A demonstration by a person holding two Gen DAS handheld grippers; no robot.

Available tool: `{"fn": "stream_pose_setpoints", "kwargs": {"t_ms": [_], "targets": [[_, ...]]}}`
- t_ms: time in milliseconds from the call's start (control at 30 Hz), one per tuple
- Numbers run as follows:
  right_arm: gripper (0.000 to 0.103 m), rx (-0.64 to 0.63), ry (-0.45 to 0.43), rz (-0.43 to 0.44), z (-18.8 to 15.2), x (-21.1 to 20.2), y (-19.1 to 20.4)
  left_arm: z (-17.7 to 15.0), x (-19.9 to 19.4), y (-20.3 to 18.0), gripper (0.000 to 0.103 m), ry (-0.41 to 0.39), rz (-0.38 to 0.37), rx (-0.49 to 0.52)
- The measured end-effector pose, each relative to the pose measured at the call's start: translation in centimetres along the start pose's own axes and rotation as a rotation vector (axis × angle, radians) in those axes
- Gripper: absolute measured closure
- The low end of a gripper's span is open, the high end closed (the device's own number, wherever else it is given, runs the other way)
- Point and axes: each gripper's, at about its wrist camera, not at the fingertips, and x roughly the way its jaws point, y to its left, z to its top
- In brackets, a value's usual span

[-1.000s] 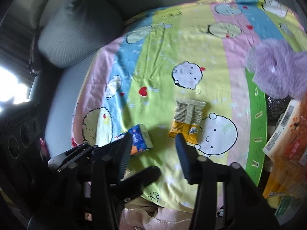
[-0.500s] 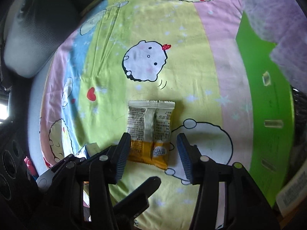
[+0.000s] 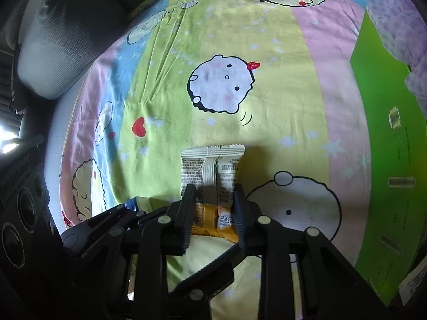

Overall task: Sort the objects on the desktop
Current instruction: 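Carry the snack packet with the right tool over the green box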

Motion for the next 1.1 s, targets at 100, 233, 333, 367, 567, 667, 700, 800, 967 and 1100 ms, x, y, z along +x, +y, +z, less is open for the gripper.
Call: {"fn": "stream_pose_setpoints", "kwargs": {"t_ms": [100, 233, 333, 367, 567, 667, 700, 800, 967, 1100], "targets": [[0.077, -0.008, -0.01, 0.004, -0.2, -0.5, 0.2, -0.1, -0.5, -0.3, 0.044, -0.007, -0.014, 0.005], [0.077, -0.023, -0.033, 0.007, -0.4, -1.7, 0.6, 0.1, -1.5, -1.1, 0.044, -0.021, -0.012, 0.022], [0.077, -0.027, -0.053, 0.005, -0.7, -2.8, 0.8, 0.1, -2.2, -1.8, 0.044, -0.035, -0.012, 0.036], [0.077, -0.028, -0.059, 0.007, -0.8, -3.2, 0.8, 0.0, -2.6, -2.1, 0.044, -0.04, -0.01, 0.04], [0.077, -0.039, -0.095, 0.015, -1.6, -5.2, 1.3, -0.5, -4.4, -3.6, 0.044, -0.067, -0.001, 0.067], [0.077, -0.043, -0.12, 0.017, -2.2, -6.4, 1.6, -0.8, -5.3, -4.3, 0.044, -0.085, 0.003, 0.084], [0.076, -0.046, -0.126, 0.017, -2.4, -6.7, 1.7, -0.9, -5.6, -4.6, 0.044, -0.091, 0.003, 0.089], [0.076, -0.054, -0.155, 0.017, -2.9, -7.9, 2.1, -1.2, -6.7, -5.3, 0.044, -0.111, 0.004, 0.108], [0.075, -0.073, -0.197, 0.01, -3.4, -9.7, 2.6, -1.2, -7.9, -6.4, 0.044, -0.138, -0.004, 0.134], [0.075, -0.082, -0.221, 0.008, -3.8, -10.9, 2.8, -1.3, -8.7, -7.2, 0.044, -0.154, -0.005, 0.153]]}}
